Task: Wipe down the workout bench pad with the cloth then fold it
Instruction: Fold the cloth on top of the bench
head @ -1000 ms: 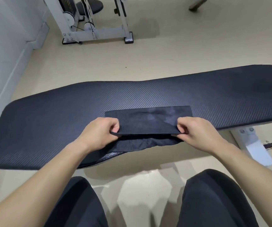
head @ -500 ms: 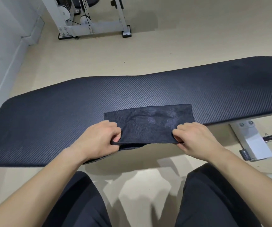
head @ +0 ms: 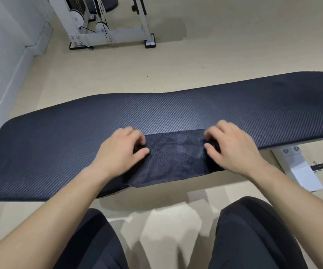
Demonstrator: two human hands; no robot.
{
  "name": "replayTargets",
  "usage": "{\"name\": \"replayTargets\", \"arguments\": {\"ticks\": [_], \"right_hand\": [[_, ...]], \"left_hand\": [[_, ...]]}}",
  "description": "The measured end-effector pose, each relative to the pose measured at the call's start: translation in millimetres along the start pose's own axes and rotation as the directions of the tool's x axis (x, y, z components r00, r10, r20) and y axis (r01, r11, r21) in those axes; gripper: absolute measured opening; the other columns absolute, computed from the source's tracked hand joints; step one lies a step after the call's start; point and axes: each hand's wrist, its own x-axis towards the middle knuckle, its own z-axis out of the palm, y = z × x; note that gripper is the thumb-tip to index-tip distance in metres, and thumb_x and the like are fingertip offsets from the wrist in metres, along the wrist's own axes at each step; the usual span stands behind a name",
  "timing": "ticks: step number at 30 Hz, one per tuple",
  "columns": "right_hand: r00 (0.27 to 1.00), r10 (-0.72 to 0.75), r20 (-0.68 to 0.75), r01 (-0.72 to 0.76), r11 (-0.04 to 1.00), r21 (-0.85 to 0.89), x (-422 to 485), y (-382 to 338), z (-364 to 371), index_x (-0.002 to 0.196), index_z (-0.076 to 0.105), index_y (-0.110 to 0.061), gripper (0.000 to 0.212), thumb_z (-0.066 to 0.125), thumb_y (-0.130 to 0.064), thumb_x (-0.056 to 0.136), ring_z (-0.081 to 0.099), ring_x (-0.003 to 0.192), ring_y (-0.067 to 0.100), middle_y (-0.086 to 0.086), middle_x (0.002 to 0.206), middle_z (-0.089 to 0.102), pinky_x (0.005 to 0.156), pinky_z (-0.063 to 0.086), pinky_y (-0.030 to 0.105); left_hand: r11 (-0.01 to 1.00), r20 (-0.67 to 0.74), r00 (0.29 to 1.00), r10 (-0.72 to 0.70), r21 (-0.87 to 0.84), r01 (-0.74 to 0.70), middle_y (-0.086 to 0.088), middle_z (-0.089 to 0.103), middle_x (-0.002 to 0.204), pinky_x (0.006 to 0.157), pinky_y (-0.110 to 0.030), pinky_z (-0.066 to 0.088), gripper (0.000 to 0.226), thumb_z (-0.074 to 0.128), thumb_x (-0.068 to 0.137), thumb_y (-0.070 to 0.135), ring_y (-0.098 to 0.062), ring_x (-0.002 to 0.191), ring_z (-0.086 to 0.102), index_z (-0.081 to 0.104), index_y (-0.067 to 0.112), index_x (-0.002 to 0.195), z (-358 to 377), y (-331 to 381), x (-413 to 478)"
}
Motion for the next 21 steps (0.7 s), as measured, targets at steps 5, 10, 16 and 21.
{"name": "replayTargets", "arguments": {"ticks": [5,10,16,21], "right_hand": [[0.952,0.145,0.270,-0.140,0.989,-0.037,38.6,16.4,0.7,0.132,0.054,-0.024,0.049,0.061,-0.028,0.084,0.053,0.118,0.029,0.001,0.125,0.058,0.095,0.045,0.043],[0.949,0.155,0.275,-0.205,0.965,0.163,53.6,28.0,-24.1,0.082,0.056,-0.027,0.008,0.063,-0.022,0.081,0.055,0.089,0.020,-0.009,0.090,0.053,0.075,0.042,0.033],[0.835,0.487,0.256,-0.453,0.346,0.822,58.9,37.1,-28.8,0.083,0.062,-0.009,0.013,0.073,-0.011,0.091,0.055,0.052,0.019,-0.003,0.051,0.055,0.052,0.045,0.025],[0.877,0.445,0.182,-0.457,0.656,0.600,70.7,11.9,-4.8,0.097,0.070,-0.020,0.011,0.071,-0.020,0.086,0.063,0.081,0.015,-0.002,0.092,0.067,0.076,0.049,0.030]], "left_hand": [[0.970,0.129,0.968,-0.216,-0.082,0.228,-0.001,0.049,0.117,0.101,-0.041,0.041,0.030,0.074,0.085,0.045,-0.027,0.117,0.042,0.062,0.028,0.106,5.1,-15.3,35.8],[0.907,0.132,0.974,-0.186,-0.358,0.222,0.006,0.063,0.082,0.071,-0.029,0.043,0.019,0.077,0.085,0.029,-0.014,0.077,0.058,0.059,0.025,0.081,-25.1,-16.2,43.6],[0.826,-0.130,0.881,-0.456,-0.429,0.365,0.004,0.064,0.076,0.066,-0.028,0.042,0.019,0.076,0.083,0.028,-0.020,0.075,0.062,0.058,0.022,0.084,-47.2,-17.3,43.5],[0.832,-0.072,0.936,-0.344,-0.486,0.269,0.004,0.065,0.069,0.060,-0.028,0.050,0.014,0.067,0.088,0.022,-0.014,0.055,0.058,0.054,0.025,0.086,-38.3,21.8,42.5]]}}
